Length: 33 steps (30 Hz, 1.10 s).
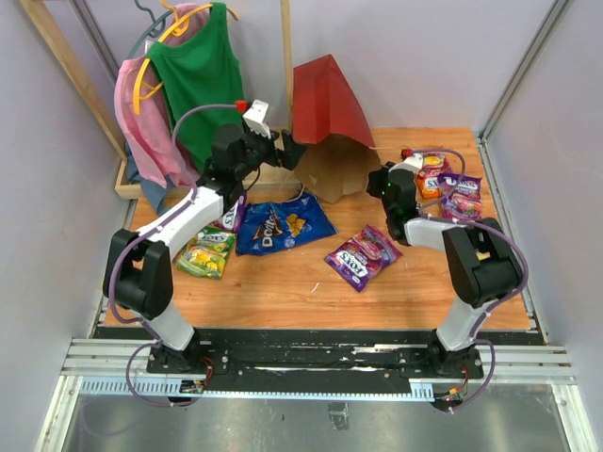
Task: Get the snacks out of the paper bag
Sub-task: Adjust the paper bag at the center of the board.
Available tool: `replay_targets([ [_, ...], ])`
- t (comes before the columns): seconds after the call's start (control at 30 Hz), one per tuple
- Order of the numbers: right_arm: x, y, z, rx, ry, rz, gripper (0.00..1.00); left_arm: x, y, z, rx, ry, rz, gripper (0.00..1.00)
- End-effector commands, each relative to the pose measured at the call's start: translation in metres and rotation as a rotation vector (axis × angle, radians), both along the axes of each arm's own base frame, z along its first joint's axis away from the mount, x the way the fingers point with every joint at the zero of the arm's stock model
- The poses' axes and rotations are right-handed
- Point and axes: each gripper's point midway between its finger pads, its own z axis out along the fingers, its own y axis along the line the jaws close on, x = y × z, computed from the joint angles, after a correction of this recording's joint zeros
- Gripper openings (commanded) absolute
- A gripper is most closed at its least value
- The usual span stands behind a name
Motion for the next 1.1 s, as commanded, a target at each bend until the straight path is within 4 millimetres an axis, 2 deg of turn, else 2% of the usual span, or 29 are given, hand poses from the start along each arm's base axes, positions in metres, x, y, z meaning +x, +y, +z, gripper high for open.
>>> replay_targets([
  [0.0,-0.010,-0.003,0.018,-0.050,0.050,0.035,0.01,-0.020,-0.004,0.049,-0.110,-0.032,-0.109,1.00],
  [0.13,-0.019,0.002,0.018,-0.129,0.164,0.104,0.01,-0.038,0.009,0.078,-0.242,0.000,-0.243,1.00],
  [0.23,-0.023,0.003,0.021,-0.226,0.235,0.167,0.01,-0.053,0.013,0.095,-0.273,0.009,-0.306,1.00],
  [0.4,-0.028,-0.001,0.047,-0.369,0.277,0.261,0.01,-0.073,0.010,0.113,-0.268,0.010,-0.384,1.00],
  [0.57,-0.035,-0.015,0.086,-0.342,0.272,0.301,0.01,-0.064,0.019,0.113,-0.249,0.016,-0.311,1.00],
  [0.67,-0.042,-0.020,0.110,-0.310,0.266,0.314,0.02,-0.065,0.021,0.114,-0.252,0.015,-0.311,1.00],
  [0.93,-0.067,-0.011,0.164,-0.244,0.220,0.413,0.05,-0.057,0.020,0.111,-0.264,0.030,-0.307,1.00],
  [1.07,-0.073,-0.008,0.178,-0.211,0.230,0.483,0.06,-0.056,0.018,0.113,-0.270,0.032,-0.314,1.00],
])
